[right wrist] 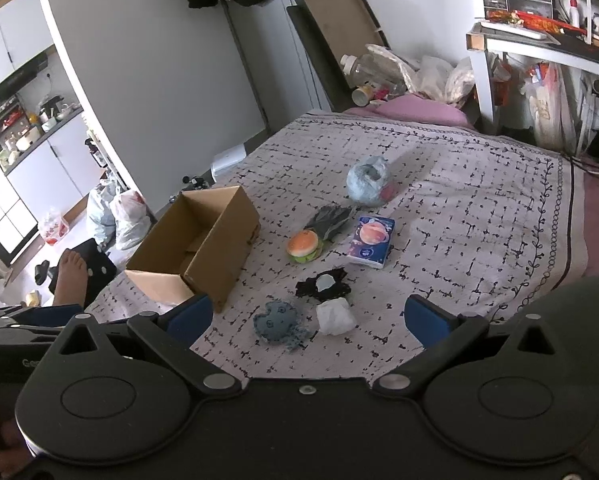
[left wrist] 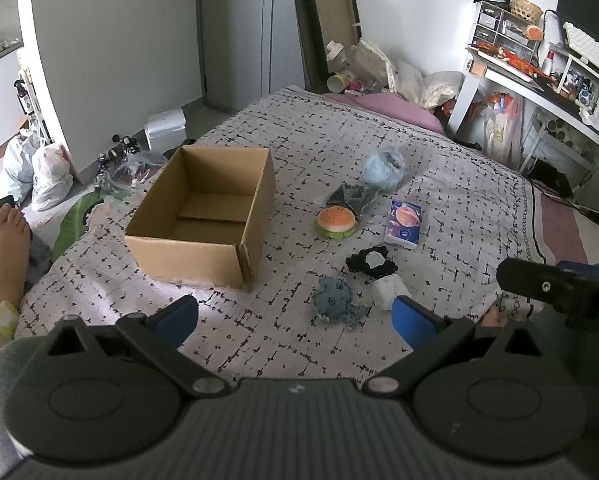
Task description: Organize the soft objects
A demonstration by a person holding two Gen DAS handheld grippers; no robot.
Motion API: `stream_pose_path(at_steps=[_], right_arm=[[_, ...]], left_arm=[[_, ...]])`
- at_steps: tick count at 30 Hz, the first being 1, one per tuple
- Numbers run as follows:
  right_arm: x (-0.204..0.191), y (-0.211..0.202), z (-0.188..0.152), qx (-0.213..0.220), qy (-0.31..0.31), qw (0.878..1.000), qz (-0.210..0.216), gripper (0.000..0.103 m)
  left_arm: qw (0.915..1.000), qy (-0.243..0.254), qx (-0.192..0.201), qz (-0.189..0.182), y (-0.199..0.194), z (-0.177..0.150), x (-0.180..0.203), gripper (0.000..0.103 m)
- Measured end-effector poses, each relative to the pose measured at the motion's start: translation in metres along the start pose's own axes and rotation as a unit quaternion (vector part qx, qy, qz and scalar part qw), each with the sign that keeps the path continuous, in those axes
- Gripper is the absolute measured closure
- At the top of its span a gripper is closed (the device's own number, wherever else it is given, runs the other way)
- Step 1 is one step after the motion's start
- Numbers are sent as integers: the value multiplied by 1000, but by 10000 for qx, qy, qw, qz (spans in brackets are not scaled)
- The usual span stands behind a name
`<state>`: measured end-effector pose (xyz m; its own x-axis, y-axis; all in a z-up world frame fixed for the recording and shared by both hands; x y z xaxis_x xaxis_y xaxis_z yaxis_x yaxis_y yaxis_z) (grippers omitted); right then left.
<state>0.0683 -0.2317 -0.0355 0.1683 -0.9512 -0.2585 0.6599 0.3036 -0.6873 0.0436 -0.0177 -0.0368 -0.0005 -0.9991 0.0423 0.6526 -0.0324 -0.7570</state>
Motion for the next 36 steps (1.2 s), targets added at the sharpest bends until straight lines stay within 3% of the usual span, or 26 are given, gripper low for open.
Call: stream_pose_path(at_steps=[6,8,13,27,36], right_arm=[[2,14,-1,-46,-22,10000,-68,1],[4,19,0,-100,-11,9999,-100,8],[11,32,1,-208,70,9996,-154,12],[25,77,-3,-672,493,9965,-2,27],[28,114,-8,-1086,708,9915,-65,31]], left_arm=[[10000,-57,-47,-28,15,2,-1,2],[9999,-108,-76,-67,20,2,-2,3],[9997,-145,-109,-147,34,4,0,4],[9981,-297,-403,-365,86,9,8,31],[9936,-565,-795,-564,131,6,2,35]])
Point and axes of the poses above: each gripper's, at about its wrist camera, not at the fingertips, and y roughly the way its jaws point, x to its right, z to its top, the point moved 1 cm from there along y, roughly the way its jaws point, and after that the axes turned 1 degree about -x, right-handed, at the moved point
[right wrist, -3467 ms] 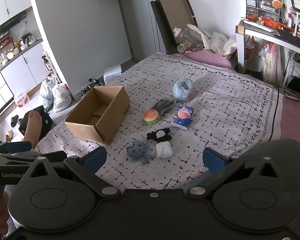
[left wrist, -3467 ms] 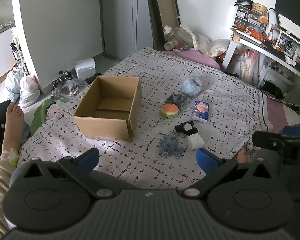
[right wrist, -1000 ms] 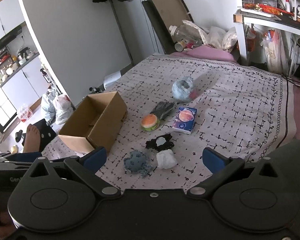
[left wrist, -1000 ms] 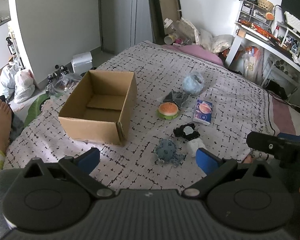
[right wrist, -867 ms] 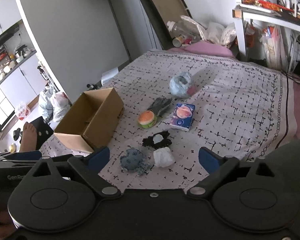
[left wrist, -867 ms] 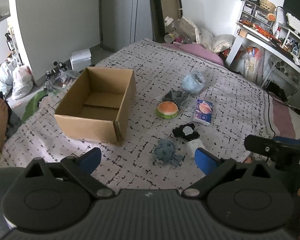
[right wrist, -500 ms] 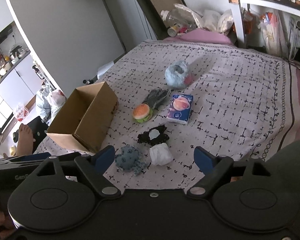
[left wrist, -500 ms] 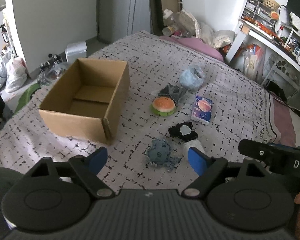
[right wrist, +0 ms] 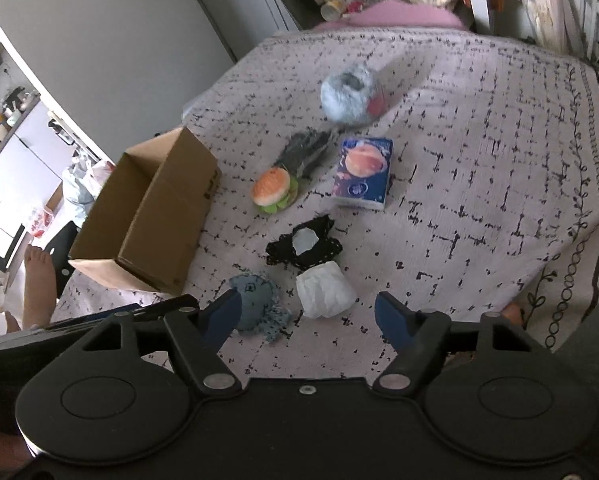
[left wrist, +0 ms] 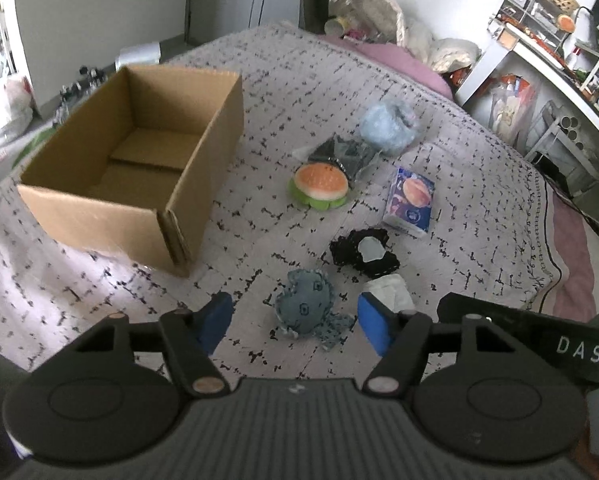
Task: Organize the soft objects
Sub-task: 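Close the left gripper on the blue-grey plush octopus while the right tool approaches the white bag, then lift the octopus with the left gripper while the right gripper grasps the white crumpled bag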
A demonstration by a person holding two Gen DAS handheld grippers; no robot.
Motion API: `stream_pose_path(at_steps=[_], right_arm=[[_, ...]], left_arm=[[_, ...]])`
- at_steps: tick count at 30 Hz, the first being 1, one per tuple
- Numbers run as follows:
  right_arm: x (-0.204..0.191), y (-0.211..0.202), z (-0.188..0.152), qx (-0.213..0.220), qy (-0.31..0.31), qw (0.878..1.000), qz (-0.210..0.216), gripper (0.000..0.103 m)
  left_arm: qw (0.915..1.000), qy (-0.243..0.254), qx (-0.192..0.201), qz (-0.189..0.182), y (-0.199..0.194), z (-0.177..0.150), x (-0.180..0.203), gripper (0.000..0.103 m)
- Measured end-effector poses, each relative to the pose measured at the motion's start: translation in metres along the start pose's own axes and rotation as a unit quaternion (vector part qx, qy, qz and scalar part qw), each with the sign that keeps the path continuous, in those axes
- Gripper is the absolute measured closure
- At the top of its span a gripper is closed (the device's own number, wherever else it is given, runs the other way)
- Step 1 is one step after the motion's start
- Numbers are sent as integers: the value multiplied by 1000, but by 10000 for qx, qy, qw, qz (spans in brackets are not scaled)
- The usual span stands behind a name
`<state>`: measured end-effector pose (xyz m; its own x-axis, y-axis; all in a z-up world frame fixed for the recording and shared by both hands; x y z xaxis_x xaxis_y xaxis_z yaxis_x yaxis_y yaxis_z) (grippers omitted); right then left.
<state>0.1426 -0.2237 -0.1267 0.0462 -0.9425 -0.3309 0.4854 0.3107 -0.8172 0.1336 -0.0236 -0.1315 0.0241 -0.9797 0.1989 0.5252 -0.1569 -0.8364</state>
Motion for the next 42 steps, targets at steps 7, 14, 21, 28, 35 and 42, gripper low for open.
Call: stream_pose_path(at_steps=[7,14,21,28,35,42], right_arm=[[6,22,5,-278,288,9992,-46,32],[18,34,10,-372,760,9963,-179,34],[21,44,11,-461,907,9946,-205,34],[24,49,13,-443,1071,9928,-316,34],[27,53,14,-356,1304,9906,-208,34],[24,56,13,-363,1268,9911,-178,34]], left_arm=[[9993,-78,-326,-165,28,0,-7,37],[9982,-91,-514,-286,51,-1,-6,37],[9973,-97,-665,-292,69,-3,-5,43],[9945,-461,-860,-369,83,-2,-13,79],[9957,-477,-677,-415,72,-1,-12,90],[9976,-393,-401,-398,51,5,-13,92]])
Point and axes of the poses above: each gripper's, at about its wrist camera, not at the fingertips, and y roughly the way its jaws point, x to its right, z to its top, the point moved 1 cm from there along y, roughly the way its jaws point, and after that the axes turned 1 degree about -x, right-handed, at the moved point
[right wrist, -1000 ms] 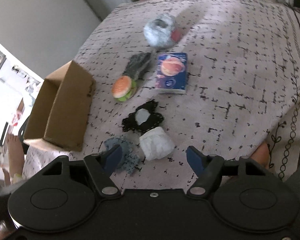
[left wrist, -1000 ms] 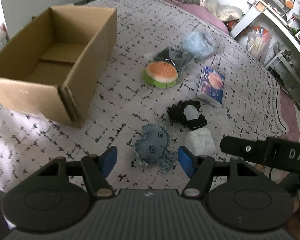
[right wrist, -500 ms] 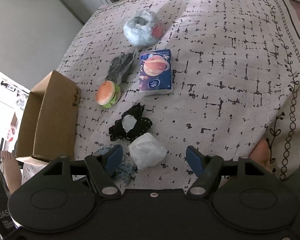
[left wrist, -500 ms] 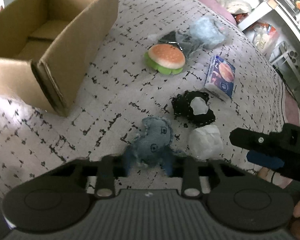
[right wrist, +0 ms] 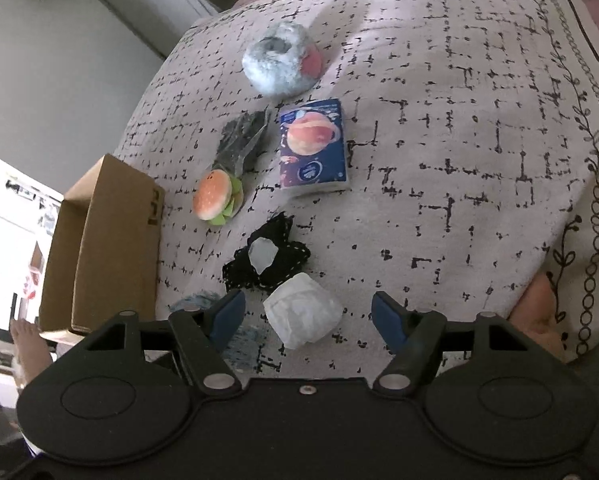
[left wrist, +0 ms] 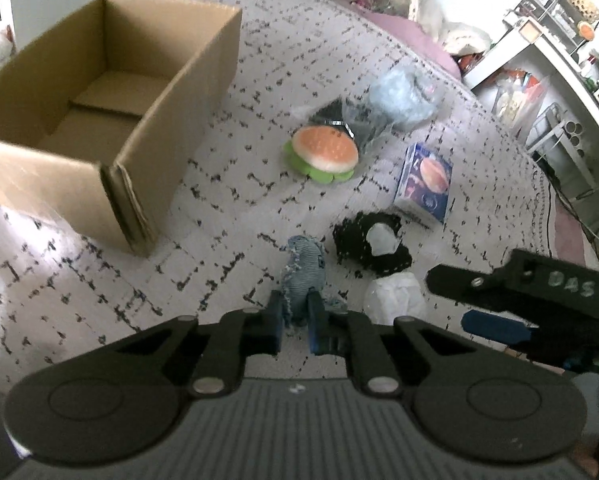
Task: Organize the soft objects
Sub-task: 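Lift the octopus with the left gripper while the right gripper grasps the white crumpled bag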
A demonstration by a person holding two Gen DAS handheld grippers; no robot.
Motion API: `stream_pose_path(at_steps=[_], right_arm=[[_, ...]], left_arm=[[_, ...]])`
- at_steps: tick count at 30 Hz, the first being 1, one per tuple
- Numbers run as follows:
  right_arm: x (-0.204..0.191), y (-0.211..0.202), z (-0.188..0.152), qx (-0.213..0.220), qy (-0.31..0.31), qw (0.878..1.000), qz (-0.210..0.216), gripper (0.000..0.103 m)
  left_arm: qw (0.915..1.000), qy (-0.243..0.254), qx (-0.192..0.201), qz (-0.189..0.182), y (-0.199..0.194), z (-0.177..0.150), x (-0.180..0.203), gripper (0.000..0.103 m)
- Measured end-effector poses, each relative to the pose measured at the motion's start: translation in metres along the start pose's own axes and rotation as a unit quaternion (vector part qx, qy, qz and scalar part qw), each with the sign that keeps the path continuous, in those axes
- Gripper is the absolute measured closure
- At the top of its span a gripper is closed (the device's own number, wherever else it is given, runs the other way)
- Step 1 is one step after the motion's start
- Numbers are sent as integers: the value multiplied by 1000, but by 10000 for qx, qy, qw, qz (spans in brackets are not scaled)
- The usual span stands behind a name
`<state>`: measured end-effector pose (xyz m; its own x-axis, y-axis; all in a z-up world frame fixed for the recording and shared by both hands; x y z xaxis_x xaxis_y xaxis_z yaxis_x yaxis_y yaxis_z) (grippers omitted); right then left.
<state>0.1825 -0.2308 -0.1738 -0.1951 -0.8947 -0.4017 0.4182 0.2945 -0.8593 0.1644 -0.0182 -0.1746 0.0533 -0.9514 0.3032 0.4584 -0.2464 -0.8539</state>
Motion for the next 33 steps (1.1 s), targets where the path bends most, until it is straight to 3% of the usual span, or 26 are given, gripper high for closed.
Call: stream_pose_path(at_steps=[6,10,13,15,17,18,25,26,27,28,33], right_arm=[[-4,9,1,-146,-7,9999,-29,33],[-14,13,-4,-197,-360,9990,-191,32],[-21,19,-7,-241,-540,9978,-315,32],[-21,19,-8,-143,-509,9980,-339,38],[-20,19,-8,-110,-486,9981,-359,69],[-20,20,-8,-165,-462,9982,-337,76],[-26,11,-11,59,-568,9983,-141,79],[-26,8,-11,112,-532,9985,-64,82],[-25,4,-12,188,-515,9985,16,98],[-24,1,-12,239,-515,9984,81,103],[-27,-12,-17,496,-629,9963,323,103]], left_arm=[[9999,-80,102,-46,-10,1,-4,92],[9994,96,288,161,-19,1,-5,92],[9996,15,275,61,-23,1,-9,92],[9996,1,270,84,-25,0,-11,92],[9995,1,294,103,-29,0,-12,92],[9995,-13,305,100,-32,-1,-13,92],[9989,14,439,180,-50,-3,-12,92],[9987,16,474,184,-53,-4,-11,92],[9985,17,511,191,-56,-4,-10,92],[9983,16,546,199,-59,-5,-10,92],[9973,47,686,264,-74,-7,-8,92]])
Point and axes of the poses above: each gripper's, at about its wrist camera, not at the fingertips, and y roughly the way its jaws point, x to its right, z to its top, the point moved 1 cm from there along y, roughly the way its jaws point, and after that the axes turned 1 degree about -x, right-handed, at the moved point
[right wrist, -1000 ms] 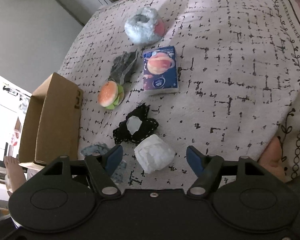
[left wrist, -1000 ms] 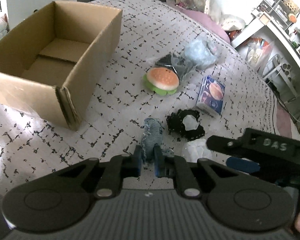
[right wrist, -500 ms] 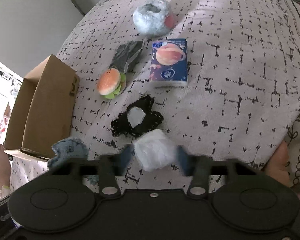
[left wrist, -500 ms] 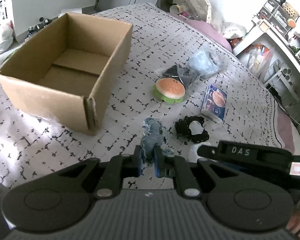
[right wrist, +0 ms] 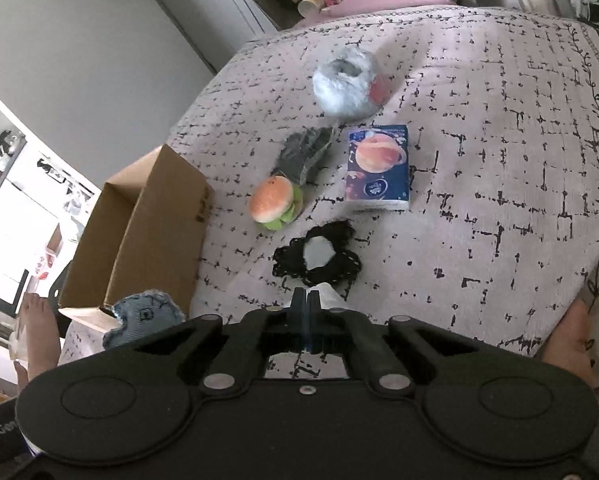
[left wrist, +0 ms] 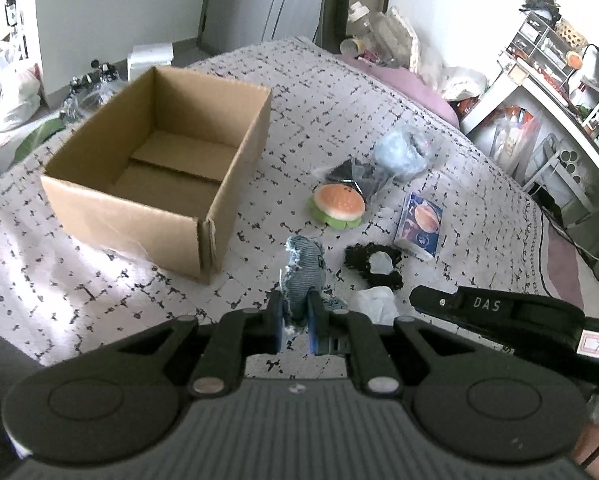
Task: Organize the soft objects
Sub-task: 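Lift the octopus with the left gripper while the right gripper grasps the white crumpled bag, then carry the octopus and the white bag in both grippers over the cardboard box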
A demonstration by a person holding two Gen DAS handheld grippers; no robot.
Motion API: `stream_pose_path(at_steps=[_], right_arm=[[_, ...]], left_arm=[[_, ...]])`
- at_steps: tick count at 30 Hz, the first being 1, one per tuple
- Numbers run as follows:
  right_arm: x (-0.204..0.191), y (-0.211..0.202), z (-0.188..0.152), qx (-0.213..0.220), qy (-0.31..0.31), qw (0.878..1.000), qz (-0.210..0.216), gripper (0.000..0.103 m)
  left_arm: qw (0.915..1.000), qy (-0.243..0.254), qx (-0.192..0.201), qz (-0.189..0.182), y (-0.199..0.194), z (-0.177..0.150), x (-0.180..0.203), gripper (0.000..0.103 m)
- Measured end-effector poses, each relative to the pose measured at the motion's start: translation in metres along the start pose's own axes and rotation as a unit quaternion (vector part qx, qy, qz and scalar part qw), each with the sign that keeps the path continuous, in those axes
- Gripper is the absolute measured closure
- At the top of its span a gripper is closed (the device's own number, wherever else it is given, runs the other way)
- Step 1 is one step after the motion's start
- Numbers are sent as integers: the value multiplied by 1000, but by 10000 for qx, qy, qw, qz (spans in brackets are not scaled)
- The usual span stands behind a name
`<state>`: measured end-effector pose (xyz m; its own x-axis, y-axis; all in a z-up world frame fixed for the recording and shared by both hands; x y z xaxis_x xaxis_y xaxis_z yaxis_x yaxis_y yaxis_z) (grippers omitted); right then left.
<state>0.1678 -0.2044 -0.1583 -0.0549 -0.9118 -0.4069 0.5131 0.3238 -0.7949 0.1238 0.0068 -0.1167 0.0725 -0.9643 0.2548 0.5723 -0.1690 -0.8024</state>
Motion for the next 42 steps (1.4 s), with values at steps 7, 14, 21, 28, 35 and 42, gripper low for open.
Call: stream_pose_path(at_steps=[7,14,21,28,35,42], right_arm=[[12,9,3,-359,553,9978,51,86],[17,17,7,-449,878,9950,183,49],[4,38,7,-582,616,9963,-117,40],[-8,54,1,-564,166,9966,-582,39],[-20,54,-3,-492,-289,9955,-752,55],[-28,36,-3,-202,-384,9980,-467,55]], left_arm=[[9994,-152,237,199,-22,3,-11,92],[9978,-397,389,354,-35,4,-29,92],[9980,-396,355,337,-34,5,-39,92],[9979,-494,251,349,-26,5,-53,92],[9977,-537,298,291,-30,8,-60,92],[9976,-509,372,296,-38,7,-62,92]])
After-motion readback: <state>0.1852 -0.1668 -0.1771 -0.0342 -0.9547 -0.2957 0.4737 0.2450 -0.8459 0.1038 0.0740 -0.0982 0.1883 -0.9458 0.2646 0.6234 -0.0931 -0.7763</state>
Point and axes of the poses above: each gripper's, at about its wrist camera, not at the fingertips, and y roughly the way its jaws point, x to its right, z to its top, the point moved 1 cm from there along y, roughly the way its jaws point, and after that the axes turned 1 degree about -x, right-handed, at the moved point
